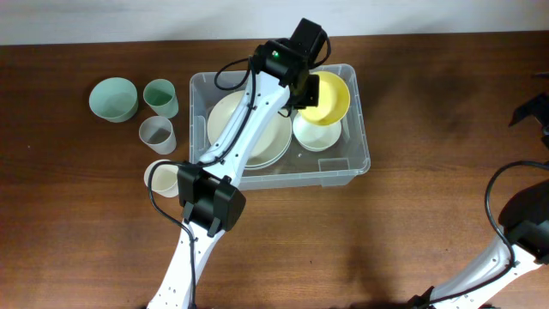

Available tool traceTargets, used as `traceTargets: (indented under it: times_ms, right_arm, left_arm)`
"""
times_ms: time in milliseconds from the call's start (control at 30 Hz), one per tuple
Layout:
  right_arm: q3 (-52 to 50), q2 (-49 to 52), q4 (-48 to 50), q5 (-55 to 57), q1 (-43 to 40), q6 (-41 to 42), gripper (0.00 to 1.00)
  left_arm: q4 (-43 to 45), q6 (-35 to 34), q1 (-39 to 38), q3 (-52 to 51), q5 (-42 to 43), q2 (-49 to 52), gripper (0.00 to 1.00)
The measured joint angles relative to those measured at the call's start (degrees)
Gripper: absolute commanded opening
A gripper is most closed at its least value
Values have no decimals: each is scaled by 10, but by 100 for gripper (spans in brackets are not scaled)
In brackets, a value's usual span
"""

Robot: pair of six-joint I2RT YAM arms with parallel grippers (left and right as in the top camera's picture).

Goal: Pack container
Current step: 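Lower the yellow bowl into the container's right side and release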

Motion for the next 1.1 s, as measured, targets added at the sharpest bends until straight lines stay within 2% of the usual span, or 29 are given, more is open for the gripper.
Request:
traceTargets:
  times_ms: [167, 567, 733, 933, 1100]
  right_arm:
    - [0, 0, 0, 0, 0, 0, 99]
    - [0, 0, 0, 0, 0, 0, 99]
    - [0, 0, 0, 0, 0, 0, 99]
    - [0, 0, 0, 0, 0, 0, 99]
    - [0, 0, 0, 0, 0, 0, 99]
  left_arm:
    - [-29, 1, 0, 0, 15, 9, 2]
    - [-31, 7, 0, 0, 56, 61, 2]
    - [-32, 9, 0, 0, 58, 63, 14]
    - [-31, 14, -1, 0, 63, 63, 48]
    - [-14, 24, -3, 0, 69, 63, 64]
